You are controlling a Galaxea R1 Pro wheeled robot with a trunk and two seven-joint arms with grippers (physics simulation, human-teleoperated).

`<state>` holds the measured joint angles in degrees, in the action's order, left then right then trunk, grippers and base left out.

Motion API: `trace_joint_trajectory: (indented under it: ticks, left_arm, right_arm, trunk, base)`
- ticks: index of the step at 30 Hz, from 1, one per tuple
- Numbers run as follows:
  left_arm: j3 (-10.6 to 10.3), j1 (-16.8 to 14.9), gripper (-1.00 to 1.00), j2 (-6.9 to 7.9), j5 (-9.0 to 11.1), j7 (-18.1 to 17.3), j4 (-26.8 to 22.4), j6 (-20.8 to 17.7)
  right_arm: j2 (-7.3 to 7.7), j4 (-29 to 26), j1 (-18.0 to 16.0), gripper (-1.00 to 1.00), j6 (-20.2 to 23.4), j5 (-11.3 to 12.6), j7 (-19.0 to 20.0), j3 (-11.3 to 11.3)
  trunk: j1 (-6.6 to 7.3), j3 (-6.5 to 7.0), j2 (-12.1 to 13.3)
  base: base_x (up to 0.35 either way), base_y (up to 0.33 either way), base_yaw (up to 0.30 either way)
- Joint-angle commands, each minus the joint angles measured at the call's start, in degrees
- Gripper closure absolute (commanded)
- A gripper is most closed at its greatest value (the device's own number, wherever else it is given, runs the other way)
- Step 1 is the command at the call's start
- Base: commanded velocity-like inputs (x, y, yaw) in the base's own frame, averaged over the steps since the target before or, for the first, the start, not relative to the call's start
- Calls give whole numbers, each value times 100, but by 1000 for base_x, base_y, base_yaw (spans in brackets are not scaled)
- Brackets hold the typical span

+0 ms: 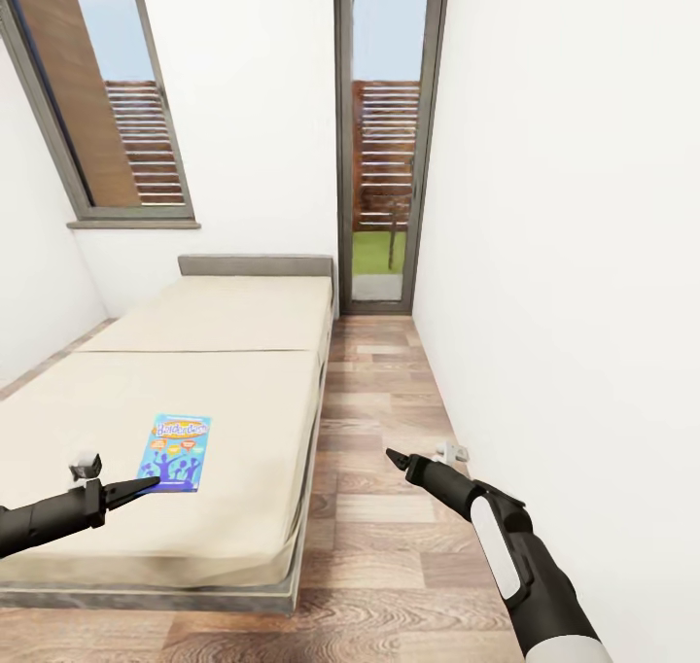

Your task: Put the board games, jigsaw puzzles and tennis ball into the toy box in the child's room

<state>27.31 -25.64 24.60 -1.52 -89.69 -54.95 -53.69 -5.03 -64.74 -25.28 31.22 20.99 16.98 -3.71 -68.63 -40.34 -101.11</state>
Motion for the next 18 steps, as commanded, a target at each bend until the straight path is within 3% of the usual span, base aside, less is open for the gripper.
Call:
trace_joint_trajectory:
  ticks: [1,14,18]
  left_arm:
    - [2,-4,100,0,-22,-31,2,-62]
    - [2,-4,100,11,-23,-31,10,-62]
    - [2,-3,100,74,-17,-31,26,-62]
  right_arm:
    - [-7,-4,-3,-100,42,17,22,-19]
    - [-7,-19,-3,-100,42,19,25,-7]
    - [-7,-20,-3,-100,42,19,25,-4]
  trunk:
    - [24,13,39]
    - [310,246,560]
    - [398,318,721]
  base:
    - [-62,30,0]
    - [-18,8,0]
    - [-118,96,0]
